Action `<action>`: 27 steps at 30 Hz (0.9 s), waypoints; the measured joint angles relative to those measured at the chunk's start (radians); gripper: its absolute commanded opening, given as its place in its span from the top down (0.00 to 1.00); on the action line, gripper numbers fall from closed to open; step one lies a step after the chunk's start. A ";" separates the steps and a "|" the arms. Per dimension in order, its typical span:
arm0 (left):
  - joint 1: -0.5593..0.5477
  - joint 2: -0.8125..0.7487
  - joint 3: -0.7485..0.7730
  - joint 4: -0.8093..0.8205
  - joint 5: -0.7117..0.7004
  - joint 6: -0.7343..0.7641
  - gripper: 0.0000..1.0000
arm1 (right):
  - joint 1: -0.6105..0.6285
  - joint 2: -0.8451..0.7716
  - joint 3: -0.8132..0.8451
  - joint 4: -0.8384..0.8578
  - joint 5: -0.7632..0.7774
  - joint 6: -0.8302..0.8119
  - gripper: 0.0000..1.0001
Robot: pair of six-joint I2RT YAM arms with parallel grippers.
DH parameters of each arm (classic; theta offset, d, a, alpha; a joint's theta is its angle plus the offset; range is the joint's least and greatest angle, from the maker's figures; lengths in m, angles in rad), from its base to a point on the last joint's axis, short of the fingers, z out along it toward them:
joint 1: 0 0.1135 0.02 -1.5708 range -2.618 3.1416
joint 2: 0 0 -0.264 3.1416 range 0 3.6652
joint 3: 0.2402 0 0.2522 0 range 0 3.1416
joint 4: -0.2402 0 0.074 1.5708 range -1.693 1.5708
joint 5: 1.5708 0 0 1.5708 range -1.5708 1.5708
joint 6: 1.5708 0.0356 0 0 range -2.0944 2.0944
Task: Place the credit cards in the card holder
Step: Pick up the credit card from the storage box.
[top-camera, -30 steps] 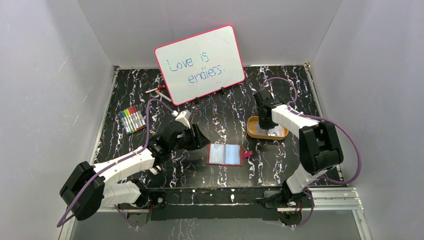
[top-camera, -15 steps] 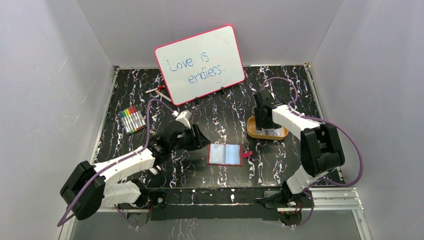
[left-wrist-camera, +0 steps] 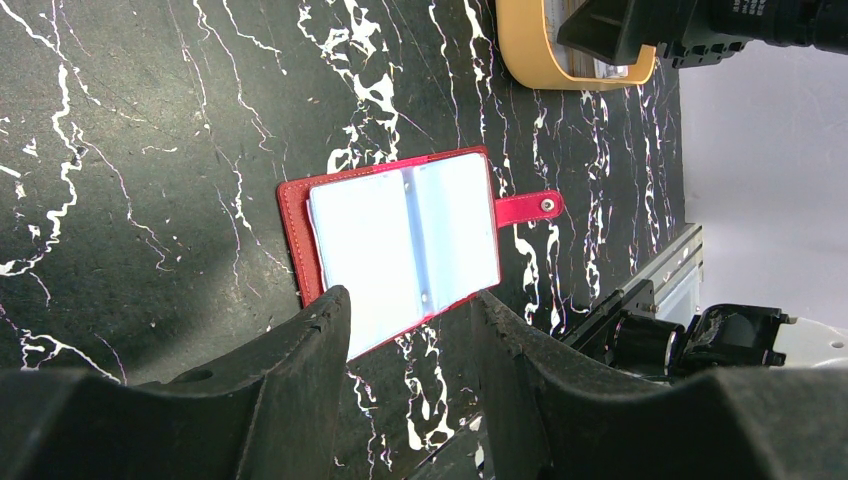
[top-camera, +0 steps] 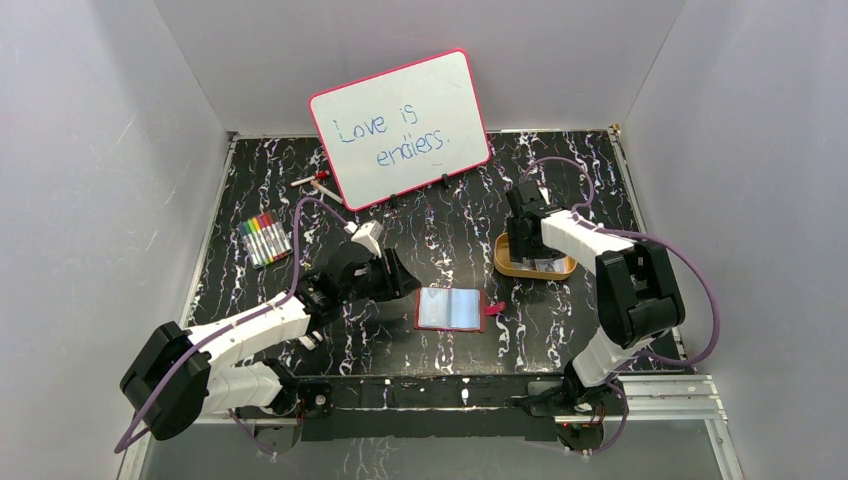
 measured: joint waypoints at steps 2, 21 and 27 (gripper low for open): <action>0.000 0.000 0.000 0.000 0.000 0.000 0.54 | 0.000 0.008 -0.002 0.000 -0.004 -0.001 0.29; 0.000 0.000 0.000 0.000 0.000 0.000 0.54 | 0.018 0.008 0.005 -0.005 -0.001 -0.025 0.70; 0.000 0.000 0.000 0.000 0.000 -0.001 0.54 | 0.023 0.007 0.011 -0.011 -0.004 -0.026 0.79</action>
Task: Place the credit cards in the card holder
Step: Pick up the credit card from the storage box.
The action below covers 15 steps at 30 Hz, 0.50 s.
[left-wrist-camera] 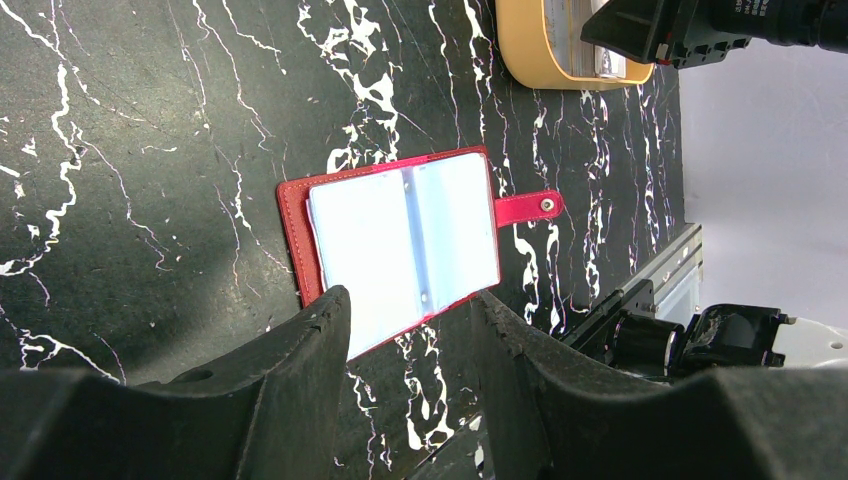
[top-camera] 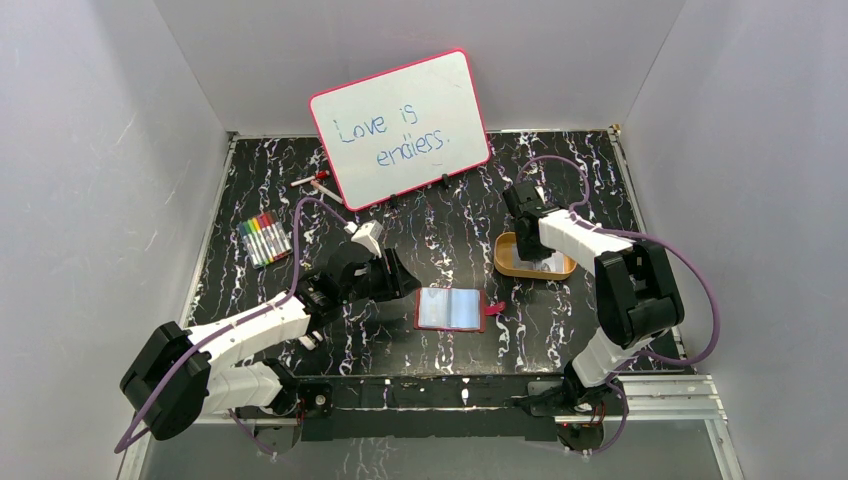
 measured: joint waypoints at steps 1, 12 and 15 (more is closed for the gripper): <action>0.000 0.000 0.000 0.000 0.000 0.000 0.54 | 0.001 0.000 0.000 0.000 0.000 0.000 0.80; 0.000 0.000 0.000 0.000 0.003 0.000 0.54 | 0.005 -0.042 0.000 -0.017 -0.003 0.001 0.98; 0.000 0.000 0.000 0.000 0.003 -0.001 0.54 | 0.006 -0.044 0.002 -0.024 -0.003 0.001 1.00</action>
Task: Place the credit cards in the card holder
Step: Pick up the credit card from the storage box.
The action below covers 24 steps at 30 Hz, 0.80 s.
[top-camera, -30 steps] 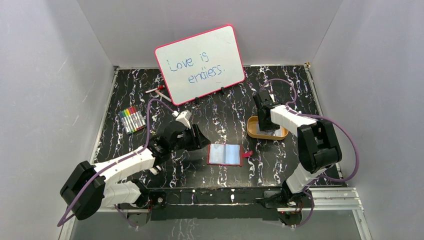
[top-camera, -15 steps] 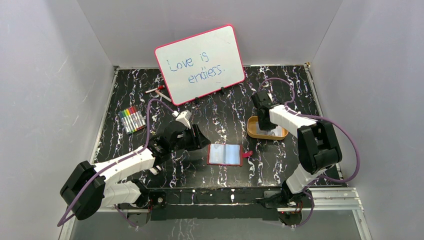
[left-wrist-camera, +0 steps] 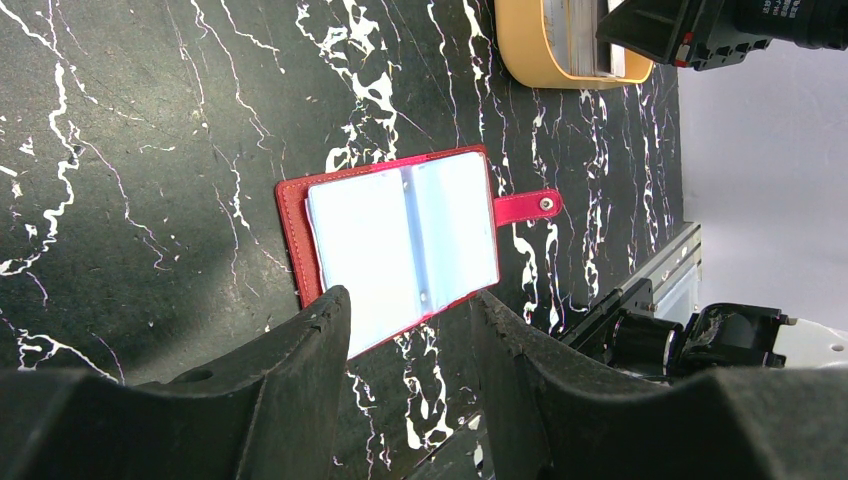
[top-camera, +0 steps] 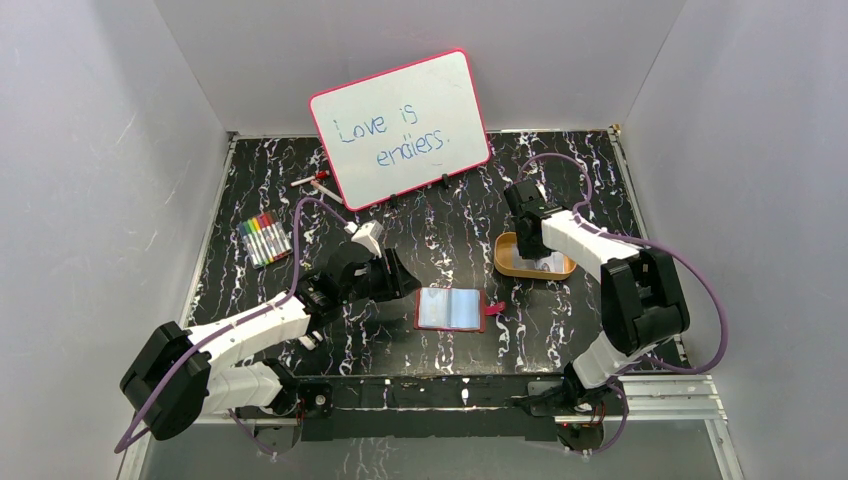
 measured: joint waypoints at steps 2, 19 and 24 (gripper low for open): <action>0.000 0.000 0.000 0.000 0.000 -0.001 0.54 | 0.002 -0.002 0.002 -0.004 0.000 0.000 1.00; 0.000 0.000 0.000 0.000 0.001 -0.003 0.54 | 0.004 -0.061 0.003 -0.042 0.013 0.006 1.00; 0.000 0.000 0.000 0.000 0.002 -0.005 0.54 | 0.004 -0.071 0.003 -0.058 0.040 0.020 1.00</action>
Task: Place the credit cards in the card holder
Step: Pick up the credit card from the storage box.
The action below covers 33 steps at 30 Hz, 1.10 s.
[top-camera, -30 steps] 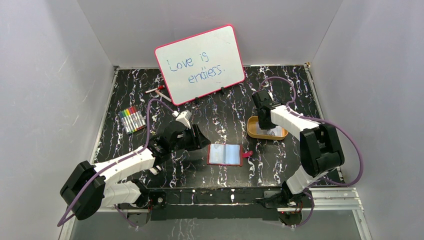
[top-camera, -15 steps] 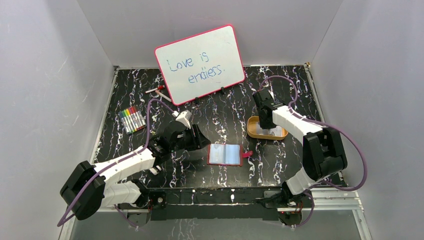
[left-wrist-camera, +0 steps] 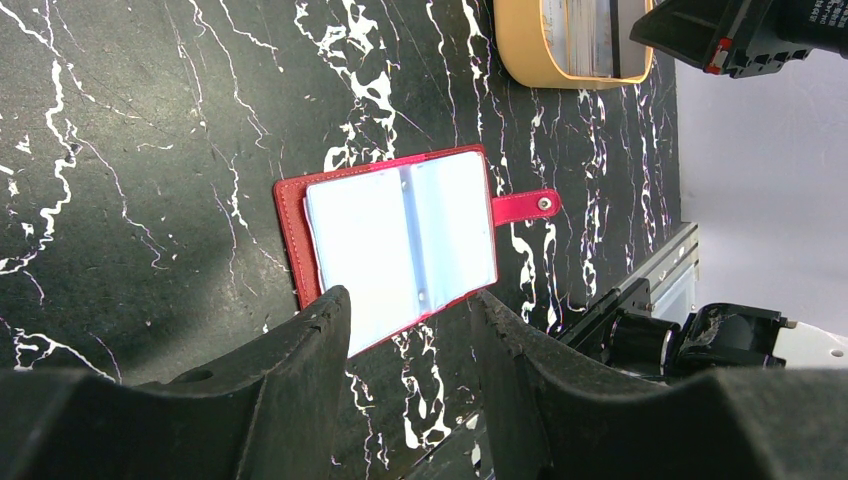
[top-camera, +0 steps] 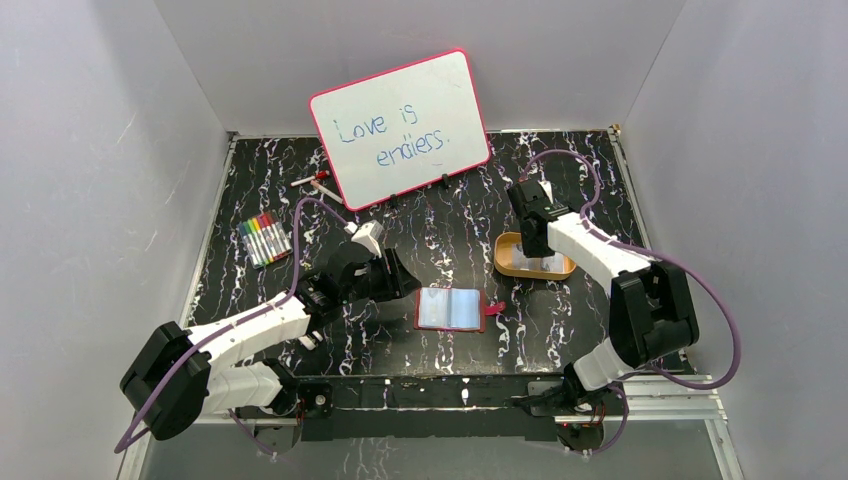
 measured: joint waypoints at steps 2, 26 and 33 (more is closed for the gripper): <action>0.000 0.000 0.000 0.000 0.001 -0.001 0.54 | 0.000 -0.004 0.000 -0.004 0.012 0.007 1.00; 0.000 -0.002 0.000 -0.006 0.001 -0.002 0.54 | 0.000 -0.082 0.002 -0.087 0.114 0.044 1.00; 0.000 -0.044 0.021 -0.062 -0.044 0.002 0.54 | 0.029 -0.171 0.122 -0.162 0.117 0.035 1.00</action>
